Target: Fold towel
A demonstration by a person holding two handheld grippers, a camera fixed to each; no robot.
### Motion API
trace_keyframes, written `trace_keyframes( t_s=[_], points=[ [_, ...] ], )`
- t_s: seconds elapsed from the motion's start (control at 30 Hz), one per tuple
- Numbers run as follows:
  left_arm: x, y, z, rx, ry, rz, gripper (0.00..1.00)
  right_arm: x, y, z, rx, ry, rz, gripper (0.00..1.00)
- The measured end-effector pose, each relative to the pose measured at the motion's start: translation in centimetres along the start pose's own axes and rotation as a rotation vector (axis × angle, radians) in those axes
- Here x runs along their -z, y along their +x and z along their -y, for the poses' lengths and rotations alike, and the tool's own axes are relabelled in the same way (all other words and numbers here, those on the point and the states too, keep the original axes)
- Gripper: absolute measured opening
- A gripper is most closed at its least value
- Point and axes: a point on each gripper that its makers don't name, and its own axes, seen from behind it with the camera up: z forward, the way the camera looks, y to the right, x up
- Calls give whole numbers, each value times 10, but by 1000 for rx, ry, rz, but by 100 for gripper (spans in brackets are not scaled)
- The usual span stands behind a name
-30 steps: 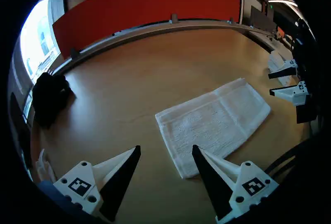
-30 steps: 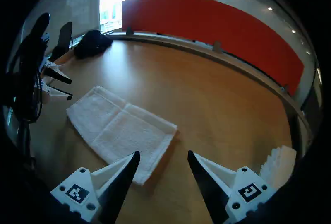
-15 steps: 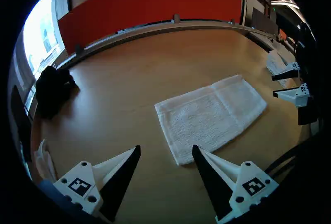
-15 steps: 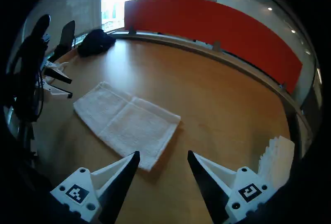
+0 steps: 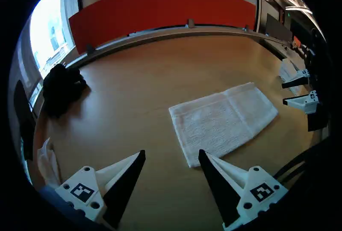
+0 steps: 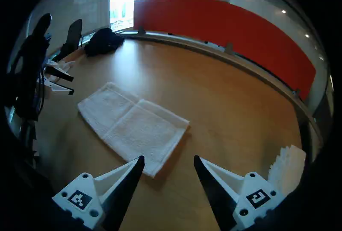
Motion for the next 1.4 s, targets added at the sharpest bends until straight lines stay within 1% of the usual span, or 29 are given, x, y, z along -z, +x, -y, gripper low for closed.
trace_keyframes(
  t_s=[0.2,0.4,0.8,0.9,1.1,1.4],
  points=[
    [6,-3,10,33,30,-24,92,-3,-2,3,22,27,11,89],
    [14,-12,15,65,51,-34,92,-7,-4,7,50,52,24,89],
    [25,-25,26,100,76,-55,92,-12,-6,13,85,82,42,89],
    [27,-27,27,102,82,-65,92,-12,-10,15,95,88,51,89],
    [32,-35,26,107,84,-69,92,-13,-19,18,115,104,72,89],
    [42,-46,27,130,97,-95,92,-17,-36,21,164,125,119,88]
  ],
)
